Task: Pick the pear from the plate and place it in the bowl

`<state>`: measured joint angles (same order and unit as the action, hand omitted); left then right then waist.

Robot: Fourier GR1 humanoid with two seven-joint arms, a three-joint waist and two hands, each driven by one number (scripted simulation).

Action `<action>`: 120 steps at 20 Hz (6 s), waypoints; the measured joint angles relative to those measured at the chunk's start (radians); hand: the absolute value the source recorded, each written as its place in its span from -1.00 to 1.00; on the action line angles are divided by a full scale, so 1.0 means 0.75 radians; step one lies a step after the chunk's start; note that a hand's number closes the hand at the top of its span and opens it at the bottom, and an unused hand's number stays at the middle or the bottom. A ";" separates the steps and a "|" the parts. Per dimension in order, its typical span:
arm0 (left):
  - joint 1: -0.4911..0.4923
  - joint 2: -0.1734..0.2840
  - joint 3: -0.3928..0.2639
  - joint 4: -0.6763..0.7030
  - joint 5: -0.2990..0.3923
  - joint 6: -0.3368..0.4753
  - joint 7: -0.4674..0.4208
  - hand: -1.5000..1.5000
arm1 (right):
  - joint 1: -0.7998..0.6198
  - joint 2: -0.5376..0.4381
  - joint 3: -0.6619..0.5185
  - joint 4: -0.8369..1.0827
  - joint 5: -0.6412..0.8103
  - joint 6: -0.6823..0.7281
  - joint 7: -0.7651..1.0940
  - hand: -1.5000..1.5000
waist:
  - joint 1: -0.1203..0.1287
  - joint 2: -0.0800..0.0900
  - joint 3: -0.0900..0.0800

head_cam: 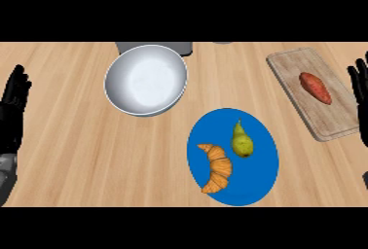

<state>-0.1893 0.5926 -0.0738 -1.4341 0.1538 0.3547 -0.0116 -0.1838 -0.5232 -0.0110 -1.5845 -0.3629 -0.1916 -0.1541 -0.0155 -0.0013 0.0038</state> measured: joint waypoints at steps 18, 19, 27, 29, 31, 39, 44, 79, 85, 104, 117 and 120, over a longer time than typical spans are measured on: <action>-0.036 -0.154 0.113 -0.063 0.233 -0.205 -0.088 0.00 | -0.183 0.299 0.568 -0.147 0.310 -0.047 0.309 -1.00 | 0.029 -0.001 -0.006; -0.036 -0.156 0.116 -0.061 0.231 -0.204 -0.087 0.00 | -0.201 0.251 0.551 -0.178 0.314 -0.021 0.361 -1.00 | 0.024 -0.002 -0.007; -0.038 -0.151 0.152 -0.046 0.242 -0.237 -0.096 0.00 | -0.344 -0.129 0.420 -0.261 0.244 0.290 0.768 -1.00 | 0.015 -0.002 -0.007; -0.043 -0.153 0.153 -0.039 0.240 -0.241 -0.099 0.00 | -0.379 -0.221 0.415 -0.254 0.194 0.420 0.844 -1.00 | 0.017 -0.001 -0.008; -0.056 -0.156 0.152 -0.039 0.234 -0.235 -0.087 0.00 | -0.408 -0.292 0.415 -0.245 0.140 0.546 0.899 -1.00 | 0.019 0.000 -0.007; -0.096 -0.173 0.162 -0.013 0.218 -0.248 -0.076 0.00 | -0.554 -0.407 0.431 -0.124 -0.025 0.982 1.033 -1.00 | 0.031 0.004 -0.006; -0.061 -0.182 0.189 -0.052 0.209 -0.273 -0.064 0.00 | -0.523 -0.345 0.428 -0.079 0.052 1.098 1.042 -1.00 | 0.029 0.002 -0.006; -0.066 -0.317 0.329 -0.066 0.054 -0.391 -0.028 0.00 | -0.386 0.213 0.325 0.446 0.965 1.179 0.484 -1.00 | 0.026 0.002 -0.005; -0.058 -0.333 0.344 -0.096 0.040 -0.408 0.000 0.00 | -0.364 0.282 0.329 0.497 1.079 1.153 0.439 -1.00 | 0.026 0.002 -0.005; -0.048 -0.389 0.375 -0.122 -0.023 -0.433 0.006 0.00 | -0.377 0.389 0.283 0.753 1.364 0.988 0.229 1.00 | 0.022 -0.007 -0.013; -0.051 -0.368 0.435 -0.071 -0.029 -0.438 -0.001 0.00 | -0.295 0.402 0.181 0.734 1.521 0.695 0.367 1.00 | -0.039 -0.038 -0.016; -0.024 -0.356 0.463 -0.069 -0.030 -0.422 0.003 0.00 | -0.175 0.355 0.126 0.670 1.590 0.576 0.565 1.00 | -0.101 -0.058 -0.022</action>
<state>-0.2075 0.3258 0.2737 -1.4861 0.1314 0.0379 -0.0090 -0.3150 -0.2570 0.0831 -1.0818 0.8296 0.2400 0.2698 -0.0912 -0.0444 -0.0129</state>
